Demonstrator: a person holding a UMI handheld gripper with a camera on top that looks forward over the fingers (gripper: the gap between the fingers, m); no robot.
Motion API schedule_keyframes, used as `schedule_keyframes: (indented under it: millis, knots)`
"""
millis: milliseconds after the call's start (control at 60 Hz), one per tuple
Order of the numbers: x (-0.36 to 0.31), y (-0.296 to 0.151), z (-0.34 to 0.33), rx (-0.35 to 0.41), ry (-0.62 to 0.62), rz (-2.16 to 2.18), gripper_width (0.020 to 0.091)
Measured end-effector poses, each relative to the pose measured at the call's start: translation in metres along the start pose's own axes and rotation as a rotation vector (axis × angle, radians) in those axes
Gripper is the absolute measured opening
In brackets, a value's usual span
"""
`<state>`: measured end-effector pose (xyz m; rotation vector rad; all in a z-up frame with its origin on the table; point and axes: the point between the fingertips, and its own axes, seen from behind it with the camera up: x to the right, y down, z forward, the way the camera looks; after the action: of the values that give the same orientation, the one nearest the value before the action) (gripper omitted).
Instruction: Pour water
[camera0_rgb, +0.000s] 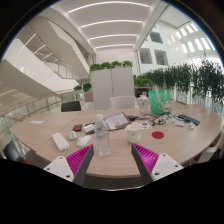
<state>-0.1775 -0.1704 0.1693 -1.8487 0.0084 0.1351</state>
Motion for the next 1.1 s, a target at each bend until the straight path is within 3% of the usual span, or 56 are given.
schedule_keyframes:
  millis: [150, 467, 517, 567, 750, 900, 1017, 1033, 1100]
  knots:
    - [-0.036, 0.025, 0.101, 0.02, -0.073, -0.029, 0.0828]
    - [-0.045, 0.036, 0.236, 0.038, 0.015, -0.101, 0.0822]
    - [-0.047, 0.036, 0.25, 0.036, 0.013, -0.132, 0.072]
    - [-0.052, 0.046, 0.259, 0.0, 0.007, -0.146, 0.0485]
    - [-0.056, 0.043, 0.265, 0.028, -0.01, -0.172, 0.0448]
    - [-0.058, 0.048, 0.272, -0.053, -0.055, -0.05, 0.0358]
    - [-0.07, 0.028, 0.275, -0.107, -0.146, 0.218, 0.0358]
    - [-0.071, 0.02, 0.275, -0.105, -0.166, 0.281, 0.0332]
    - [-0.069, -0.002, 0.283, -0.124, -0.22, 0.547, 0.0358]
